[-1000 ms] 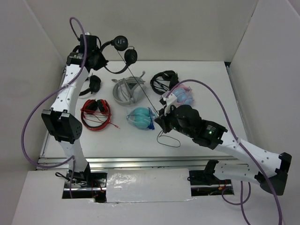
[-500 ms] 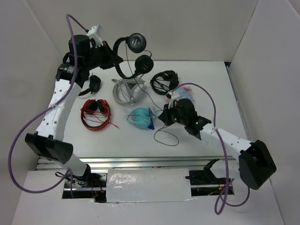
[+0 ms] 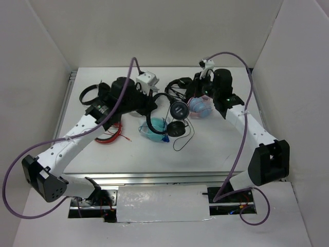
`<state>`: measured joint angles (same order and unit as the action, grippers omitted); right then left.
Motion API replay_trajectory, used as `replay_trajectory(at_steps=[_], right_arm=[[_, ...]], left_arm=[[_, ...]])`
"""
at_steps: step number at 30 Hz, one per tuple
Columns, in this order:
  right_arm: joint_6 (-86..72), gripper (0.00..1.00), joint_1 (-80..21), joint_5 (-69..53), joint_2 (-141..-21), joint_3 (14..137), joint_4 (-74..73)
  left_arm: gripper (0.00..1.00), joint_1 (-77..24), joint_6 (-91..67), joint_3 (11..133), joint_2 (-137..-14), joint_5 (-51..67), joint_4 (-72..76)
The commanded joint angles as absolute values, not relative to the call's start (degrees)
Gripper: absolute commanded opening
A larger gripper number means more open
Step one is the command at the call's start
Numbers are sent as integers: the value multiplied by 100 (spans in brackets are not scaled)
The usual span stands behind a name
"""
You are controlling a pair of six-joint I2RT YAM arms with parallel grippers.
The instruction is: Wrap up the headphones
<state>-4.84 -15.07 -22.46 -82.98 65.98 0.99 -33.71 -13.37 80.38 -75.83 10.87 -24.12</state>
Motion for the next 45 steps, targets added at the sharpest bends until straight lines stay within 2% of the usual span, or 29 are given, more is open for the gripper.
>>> replay_trajectory(at_steps=[1, 6, 18, 22, 26, 31, 35, 39, 40, 45], right_arm=[[192, 0, -1468, -2286, -8262, 7373, -491], [632, 0, -1485, -2118, -8156, 8208, -1387], [396, 3, -2610, -301, -8042, 9412, -3937], [-226, 4, -2953, -491, -8007, 9615, -4323], [-439, 8, -3348, -1291, -7665, 8940, -4026], [-905, 11, -3709, -1765, -7129, 7624, -3070], [-1011, 22, -3841, -2048, -7058, 7006, -2418], [-1063, 35, -4042, -1435, -6935, 6234, -1340], [-1081, 36, -4078, -945, -6900, 6101, -1188], [-844, 54, -4403, -97, -6172, 5038, -72]], left_arm=[[0, -3884, -669, 7964, -7690, 311, -2180], [0, -4491, -448, 7910, -8155, -1325, -2337], [0, -4201, -1537, 9139, -9412, -3459, -3339], [0, -4157, -1959, 9491, -9746, -4016, -3577], [0, -3964, -2538, 9861, -9905, -4166, -3753], [0, -3587, -2848, 10256, -9897, -3719, -3578], [0, -3472, -2777, 10275, -9747, -3139, -3209], [0, -3349, -2812, 10037, -9326, -2568, -2787], [0, -3331, -2795, 9985, -9264, -2331, -2743], [0, -3278, -2629, 10212, -8974, -2232, -2742]])
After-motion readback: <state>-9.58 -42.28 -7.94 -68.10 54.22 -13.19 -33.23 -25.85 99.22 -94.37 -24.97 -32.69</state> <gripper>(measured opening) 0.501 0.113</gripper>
